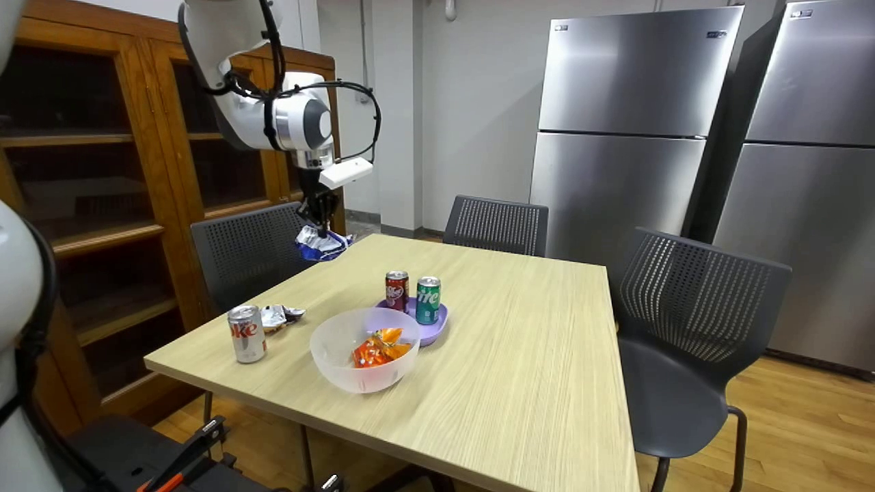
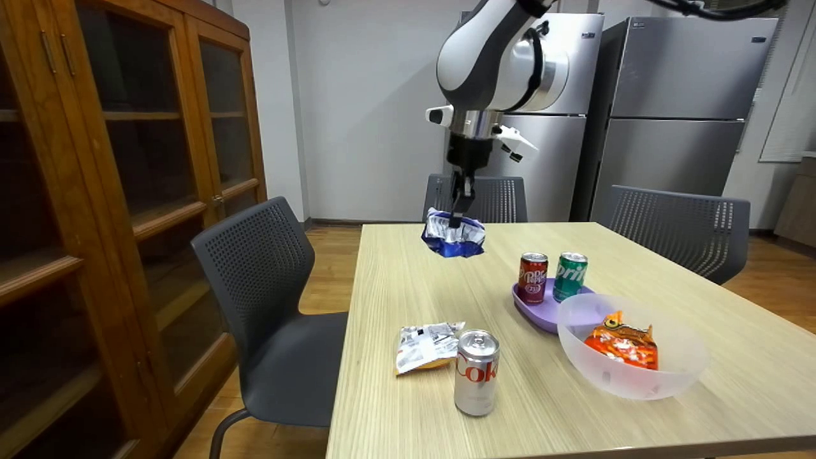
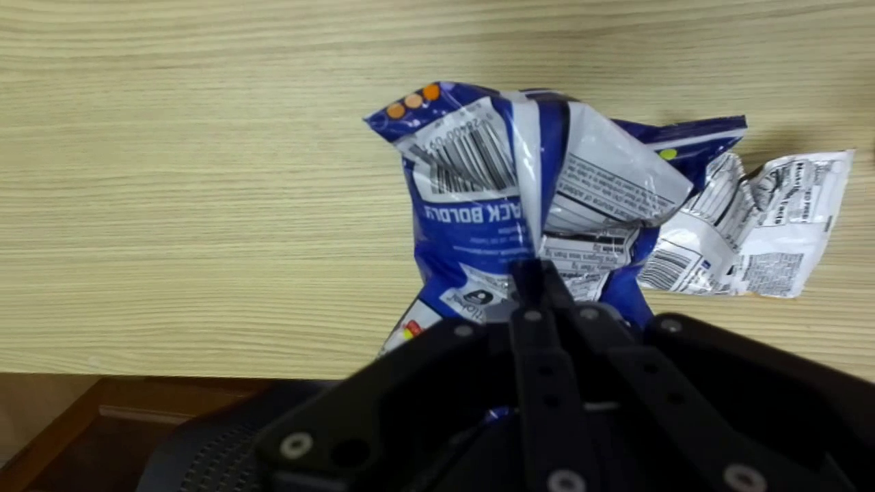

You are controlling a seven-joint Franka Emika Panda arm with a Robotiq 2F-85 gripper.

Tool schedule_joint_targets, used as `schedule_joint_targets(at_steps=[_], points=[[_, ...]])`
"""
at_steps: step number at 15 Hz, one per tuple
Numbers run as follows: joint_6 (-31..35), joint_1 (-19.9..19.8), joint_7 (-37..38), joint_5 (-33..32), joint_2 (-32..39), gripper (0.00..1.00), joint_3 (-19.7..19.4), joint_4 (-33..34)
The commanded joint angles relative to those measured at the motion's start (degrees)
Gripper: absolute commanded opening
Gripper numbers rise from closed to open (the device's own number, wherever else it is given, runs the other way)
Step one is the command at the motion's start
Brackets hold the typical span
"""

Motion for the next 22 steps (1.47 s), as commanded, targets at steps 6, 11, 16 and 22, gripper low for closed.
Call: schedule_joint_targets(at_steps=[6, 11, 16, 22], points=[[2.9, -5.8, -5.1, 9.0, -18.4, 0.0, 1.0, -21.9], [3.1, -7.5, -12.2, 17.5, -24.5, 0.0, -1.0, -29.3], [2.5, -7.1, -16.8, 20.8, -28.7, 0.0, -5.2, -34.6], [3.6, -7.0, -19.9, 21.2, -29.6, 0.0, -9.7, -38.0]])
